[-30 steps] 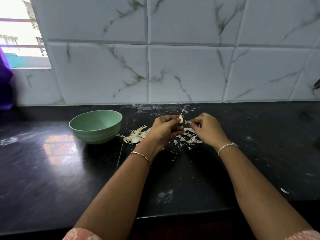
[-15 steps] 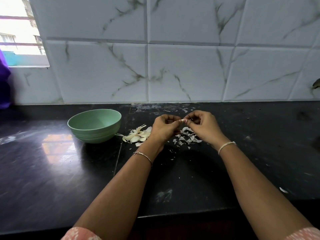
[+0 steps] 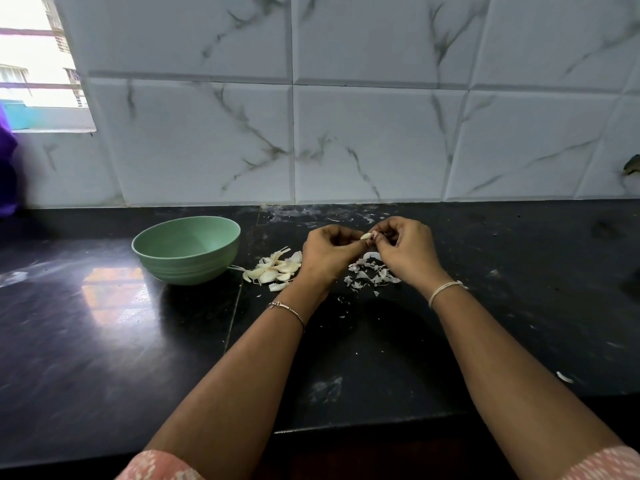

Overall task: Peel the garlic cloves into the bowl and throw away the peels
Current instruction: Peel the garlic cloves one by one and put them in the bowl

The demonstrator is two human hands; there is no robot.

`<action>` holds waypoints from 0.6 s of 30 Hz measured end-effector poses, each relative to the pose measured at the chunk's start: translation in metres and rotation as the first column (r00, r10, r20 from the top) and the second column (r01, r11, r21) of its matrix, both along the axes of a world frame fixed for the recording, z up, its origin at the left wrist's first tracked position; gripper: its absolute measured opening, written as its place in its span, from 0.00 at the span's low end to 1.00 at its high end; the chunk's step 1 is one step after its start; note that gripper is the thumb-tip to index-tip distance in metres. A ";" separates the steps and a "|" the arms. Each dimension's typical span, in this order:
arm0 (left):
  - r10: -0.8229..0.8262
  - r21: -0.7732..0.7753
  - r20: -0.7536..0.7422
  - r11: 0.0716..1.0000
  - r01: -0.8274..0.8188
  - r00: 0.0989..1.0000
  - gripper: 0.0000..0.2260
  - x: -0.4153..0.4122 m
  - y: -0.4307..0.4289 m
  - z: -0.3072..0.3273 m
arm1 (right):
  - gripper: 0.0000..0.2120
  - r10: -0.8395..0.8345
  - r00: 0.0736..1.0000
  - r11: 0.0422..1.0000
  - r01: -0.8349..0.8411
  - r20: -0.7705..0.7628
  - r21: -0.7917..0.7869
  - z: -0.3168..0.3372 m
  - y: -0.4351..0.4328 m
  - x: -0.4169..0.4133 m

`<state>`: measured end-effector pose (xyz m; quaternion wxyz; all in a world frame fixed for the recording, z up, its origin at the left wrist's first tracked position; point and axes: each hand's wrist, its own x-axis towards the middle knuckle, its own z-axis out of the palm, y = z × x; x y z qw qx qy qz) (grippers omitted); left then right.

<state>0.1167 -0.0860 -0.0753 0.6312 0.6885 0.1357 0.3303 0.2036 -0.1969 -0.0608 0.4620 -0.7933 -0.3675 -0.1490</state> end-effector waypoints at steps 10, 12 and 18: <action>-0.016 -0.039 0.045 0.999 0.018 0.999 0.07 0.000 0.003 -0.001 | 0.05 0.058 0.990 0.997 -0.051 -0.128 0.057 0.000 0.003 -0.001; -0.018 -0.018 0.036 1.000 0.018 0.999 0.05 0.000 0.004 -0.002 | 0.06 0.083 0.984 0.995 -0.072 -0.157 0.072 -0.001 0.002 -0.001; -0.017 -0.026 0.016 0.999 0.018 1.000 0.05 0.002 0.005 -0.002 | 0.06 0.072 0.996 0.997 -0.071 -0.045 0.028 0.000 0.000 -0.004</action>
